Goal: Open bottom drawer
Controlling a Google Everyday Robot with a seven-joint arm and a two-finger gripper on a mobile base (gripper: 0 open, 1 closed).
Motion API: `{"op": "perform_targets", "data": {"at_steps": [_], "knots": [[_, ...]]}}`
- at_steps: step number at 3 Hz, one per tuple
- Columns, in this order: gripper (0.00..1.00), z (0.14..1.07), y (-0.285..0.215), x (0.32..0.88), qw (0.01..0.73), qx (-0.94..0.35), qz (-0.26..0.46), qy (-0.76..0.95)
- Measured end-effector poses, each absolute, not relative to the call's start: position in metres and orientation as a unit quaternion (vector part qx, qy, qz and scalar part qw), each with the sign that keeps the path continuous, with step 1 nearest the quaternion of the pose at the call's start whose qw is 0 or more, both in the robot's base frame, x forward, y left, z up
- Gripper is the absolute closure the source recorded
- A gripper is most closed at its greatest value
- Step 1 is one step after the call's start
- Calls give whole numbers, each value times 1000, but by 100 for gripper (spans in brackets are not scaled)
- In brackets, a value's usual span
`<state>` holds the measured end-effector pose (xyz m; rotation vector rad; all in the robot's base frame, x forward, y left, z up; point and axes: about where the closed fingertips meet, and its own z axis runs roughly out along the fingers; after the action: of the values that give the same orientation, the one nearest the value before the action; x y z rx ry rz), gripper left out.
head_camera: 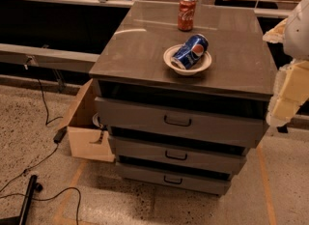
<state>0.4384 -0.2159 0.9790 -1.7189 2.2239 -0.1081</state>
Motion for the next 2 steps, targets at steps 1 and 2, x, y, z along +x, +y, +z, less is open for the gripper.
{"op": "perform_targets", "data": {"at_steps": [1, 2], "knots": [[0, 979, -216, 438, 164, -603, -38, 780], [0, 966, -222, 443, 181, -593, -35, 783]]}}
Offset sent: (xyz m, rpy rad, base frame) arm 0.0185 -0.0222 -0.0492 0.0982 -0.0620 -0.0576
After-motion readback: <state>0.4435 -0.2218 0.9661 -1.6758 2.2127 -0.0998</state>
